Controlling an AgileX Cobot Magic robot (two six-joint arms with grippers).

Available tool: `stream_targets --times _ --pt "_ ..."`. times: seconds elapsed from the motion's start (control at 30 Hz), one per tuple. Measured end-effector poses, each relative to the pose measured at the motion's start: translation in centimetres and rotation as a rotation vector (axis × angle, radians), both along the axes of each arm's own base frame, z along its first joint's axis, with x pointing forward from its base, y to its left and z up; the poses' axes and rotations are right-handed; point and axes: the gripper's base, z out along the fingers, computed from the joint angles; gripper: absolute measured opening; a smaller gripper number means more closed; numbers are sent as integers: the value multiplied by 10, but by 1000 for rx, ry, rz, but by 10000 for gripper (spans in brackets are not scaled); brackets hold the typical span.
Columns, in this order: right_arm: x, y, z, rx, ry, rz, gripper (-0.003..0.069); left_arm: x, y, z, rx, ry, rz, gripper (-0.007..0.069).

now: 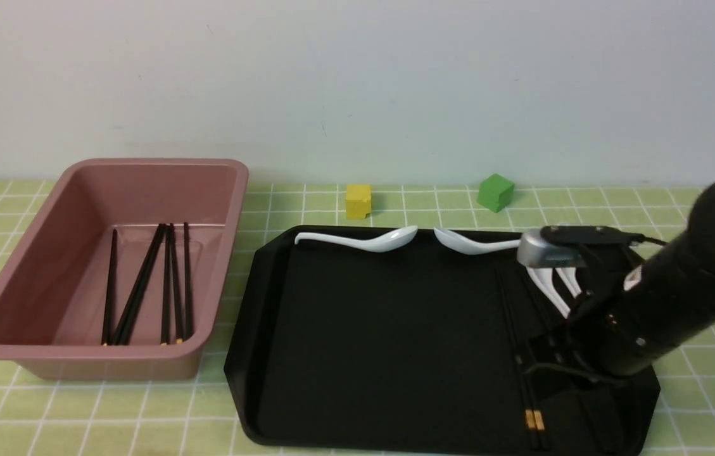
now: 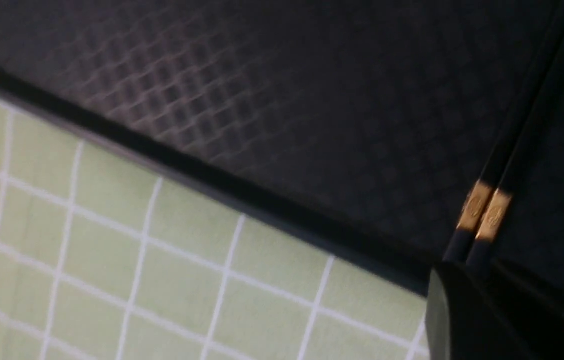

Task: On green tablecloth take chopsticks from black tray and put them in box.
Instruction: 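Move the gripper over the chopsticks on the black tray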

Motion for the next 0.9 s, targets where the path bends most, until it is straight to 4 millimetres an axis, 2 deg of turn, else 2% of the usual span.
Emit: stream_targets --times 0.03,0.13,0.17,0.27,0.37,0.43,0.57,0.7,0.77,0.9 --pt "1 0 1 -5 -6 6 136 0 0 0 0 0 0 165" --pt "16 6 -10 -60 -3 -33 222 0 0 0 0 0 0 165" --pt "24 9 -19 -82 4 -51 269 0 0 0 0 0 0 165" --pt "34 10 -42 -118 30 -67 337 0 0 0 0 0 0 166" --pt "38 10 -62 -148 63 -61 365 0 0 0 0 0 0 166" --pt "42 11 -67 -156 63 -57 370 0 0 0 0 1 0 168" --pt "45 12 -69 -158 61 -57 339 0 0 0 0 0 0 168" --pt "47 13 -67 -164 62 -50 222 0 0 0 0 0 0 174" --pt "48 14 -65 -165 76 -45 135 0 0 0 0 0 0 176" --pt "51 17 -51 -164 126 -30 127 0 0 0 0 0 0 182"
